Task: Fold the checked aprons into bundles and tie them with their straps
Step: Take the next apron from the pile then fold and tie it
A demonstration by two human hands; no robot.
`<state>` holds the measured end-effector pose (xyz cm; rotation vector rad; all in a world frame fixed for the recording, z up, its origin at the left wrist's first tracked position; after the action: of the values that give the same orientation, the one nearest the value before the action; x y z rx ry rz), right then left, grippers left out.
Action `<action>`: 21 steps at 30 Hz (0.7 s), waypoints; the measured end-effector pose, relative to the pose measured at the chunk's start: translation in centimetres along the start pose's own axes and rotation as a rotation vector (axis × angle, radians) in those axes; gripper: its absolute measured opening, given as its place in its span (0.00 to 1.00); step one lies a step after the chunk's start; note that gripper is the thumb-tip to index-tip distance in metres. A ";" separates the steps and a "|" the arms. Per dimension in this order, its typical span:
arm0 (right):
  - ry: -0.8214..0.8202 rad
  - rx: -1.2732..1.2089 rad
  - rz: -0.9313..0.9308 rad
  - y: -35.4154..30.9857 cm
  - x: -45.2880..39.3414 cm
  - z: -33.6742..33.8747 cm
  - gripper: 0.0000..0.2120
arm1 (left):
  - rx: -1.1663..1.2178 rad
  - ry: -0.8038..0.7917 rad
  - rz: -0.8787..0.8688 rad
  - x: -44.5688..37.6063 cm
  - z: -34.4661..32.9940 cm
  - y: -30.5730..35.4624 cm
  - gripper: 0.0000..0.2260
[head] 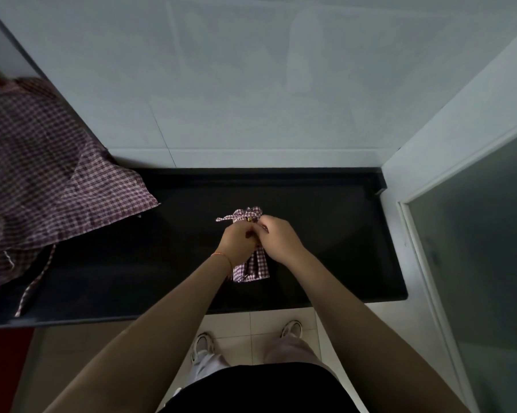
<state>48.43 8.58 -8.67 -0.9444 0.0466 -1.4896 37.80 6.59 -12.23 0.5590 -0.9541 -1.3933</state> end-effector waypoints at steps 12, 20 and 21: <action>-0.042 0.082 0.086 0.1 -0.1 0.5 0.15 | 0.086 -0.139 0.036 0.0 0.2 0.1 0.07; 0.030 0.171 -0.021 2.5 0.2 0.8 0.06 | 0.107 -0.086 0.105 0.1 1.4 -0.3 0.07; 0.003 0.165 -0.009 2.8 0.2 0.5 0.08 | 0.101 -0.081 0.102 0.0 1.5 -0.2 0.08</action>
<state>51.00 8.07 -9.81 -0.8100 -0.0776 -1.4793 36.45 6.84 -11.55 0.5248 -1.1084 -1.2899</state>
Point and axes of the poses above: each hand's wrist, its own x-axis away from the middle knuckle, its own z-axis out of the back of the hand, y = z × x, the point moved 6 cm from there along -x, towards the middle knuckle, and after that the axes turned 11 degrees about -z, right-handed, at the moved point
